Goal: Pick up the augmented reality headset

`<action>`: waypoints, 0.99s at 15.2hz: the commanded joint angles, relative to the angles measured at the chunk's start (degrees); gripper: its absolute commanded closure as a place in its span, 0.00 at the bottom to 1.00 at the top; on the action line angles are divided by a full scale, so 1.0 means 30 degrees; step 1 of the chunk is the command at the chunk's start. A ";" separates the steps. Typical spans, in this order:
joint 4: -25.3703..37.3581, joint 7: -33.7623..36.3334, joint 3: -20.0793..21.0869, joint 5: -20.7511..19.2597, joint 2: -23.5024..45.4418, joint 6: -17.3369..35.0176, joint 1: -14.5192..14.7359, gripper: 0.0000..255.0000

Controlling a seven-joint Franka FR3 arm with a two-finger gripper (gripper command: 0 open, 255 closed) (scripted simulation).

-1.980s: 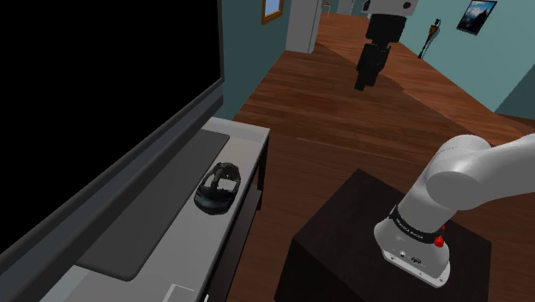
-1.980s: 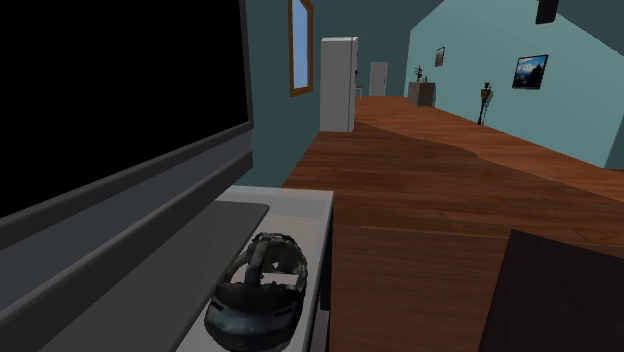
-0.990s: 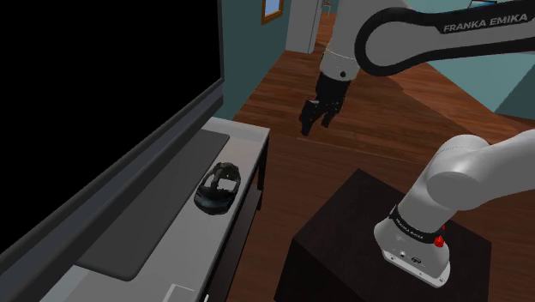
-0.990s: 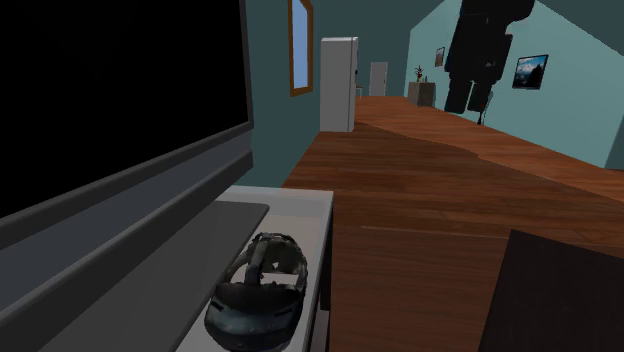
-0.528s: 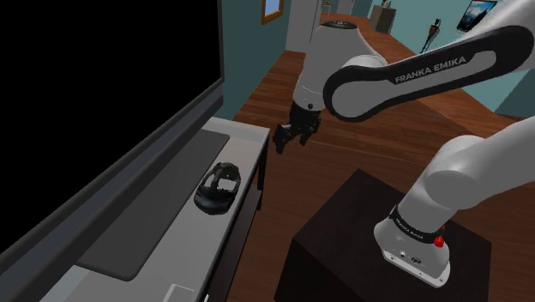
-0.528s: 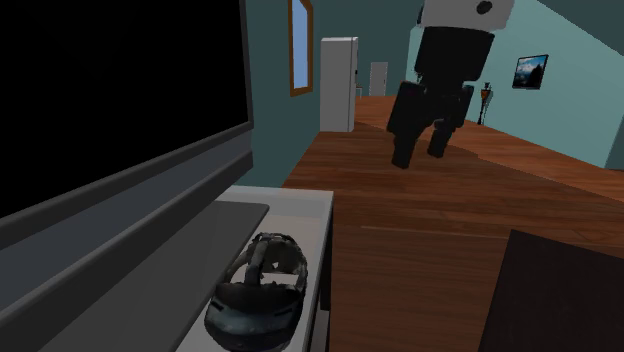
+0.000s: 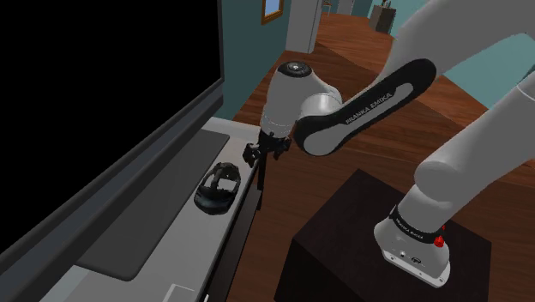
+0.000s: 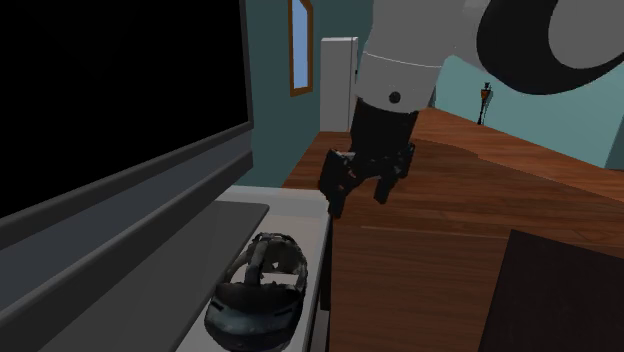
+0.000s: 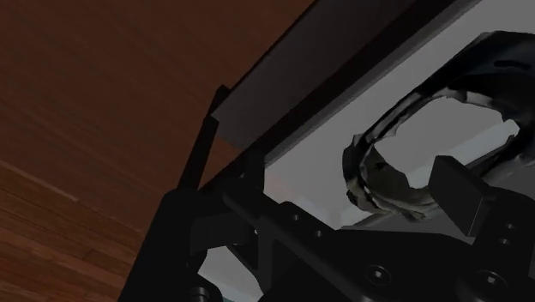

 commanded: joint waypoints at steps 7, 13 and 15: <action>0.5489 1.4489 -0.0795 -1.6373 0.9548 -0.1526 0.0674 0.00; 0.6373 1.6595 -0.2289 -1.8872 1.1456 -0.1514 0.2060 0.00; 0.6512 1.7126 -0.2656 -1.9535 1.1940 -0.1413 0.2355 0.00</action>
